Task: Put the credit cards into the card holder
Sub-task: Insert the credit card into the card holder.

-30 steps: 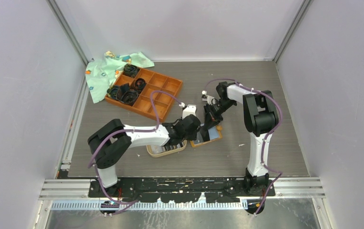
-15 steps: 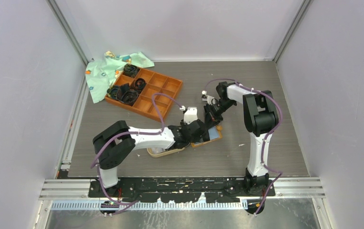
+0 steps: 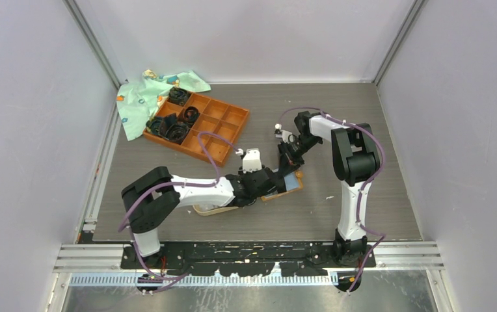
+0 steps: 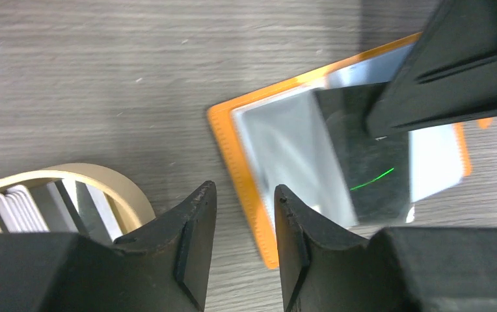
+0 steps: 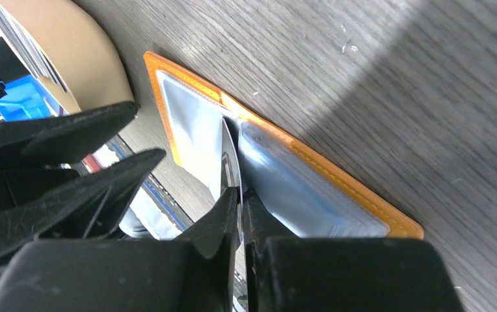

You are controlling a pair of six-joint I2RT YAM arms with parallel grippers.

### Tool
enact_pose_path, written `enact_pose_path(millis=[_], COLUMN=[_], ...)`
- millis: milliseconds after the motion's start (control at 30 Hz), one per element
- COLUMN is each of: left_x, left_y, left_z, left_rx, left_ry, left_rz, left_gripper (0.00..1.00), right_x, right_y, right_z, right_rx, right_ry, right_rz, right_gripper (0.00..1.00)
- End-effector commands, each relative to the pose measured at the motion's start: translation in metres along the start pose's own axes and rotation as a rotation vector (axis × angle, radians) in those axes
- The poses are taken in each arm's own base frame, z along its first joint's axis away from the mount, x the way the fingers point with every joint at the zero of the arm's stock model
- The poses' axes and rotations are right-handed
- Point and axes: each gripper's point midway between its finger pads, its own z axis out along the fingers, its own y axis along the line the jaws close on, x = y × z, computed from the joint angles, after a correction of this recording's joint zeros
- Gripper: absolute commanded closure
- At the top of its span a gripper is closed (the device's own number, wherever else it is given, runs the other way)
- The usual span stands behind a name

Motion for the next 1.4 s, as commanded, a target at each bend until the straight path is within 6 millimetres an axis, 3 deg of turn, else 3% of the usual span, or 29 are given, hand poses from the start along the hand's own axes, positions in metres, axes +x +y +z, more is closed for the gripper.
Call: enact_pose_path(millis=[0, 133, 333, 533, 833, 1367], left_x=[0.024, 0.02, 0.02, 0.027, 0.038, 0.045], left_y=[0.076, 0.081, 0.053, 0.04, 0.042, 0.035], left_z=[-0.007, -0.012, -0.011, -0.001, 0.011, 0.021], left_rx=[-0.226, -0.237, -0.11, -0.04, -0.026, -0.01], left_ry=[0.049, 0.042, 0.094, 0.133, 0.19, 0.226], left_rz=[0.117, 0.134, 0.163, 0.145, 0.147, 0.171], left_gripper=[0.61, 0.61, 0.59, 0.58, 0.68, 0.71], right_x=[-0.005, -0.005, -0.005, -0.005, -0.006, -0.006], right_y=[-0.015, -0.014, -0.011, -0.013, -0.012, -0.002], right_z=[0.004, 0.004, 0.005, 0.007, 0.011, 0.022], right_rx=[0.113, 0.11, 0.099, 0.096, 0.071, 0.04], right_ry=[0.001, -0.001, -0.003, 0.002, 0.012, 0.033], right_rz=[-0.076, -0.082, -0.09, -0.087, -0.086, -0.095], right_gripper=[0.89, 0.89, 0.89, 0.89, 0.88, 0.88])
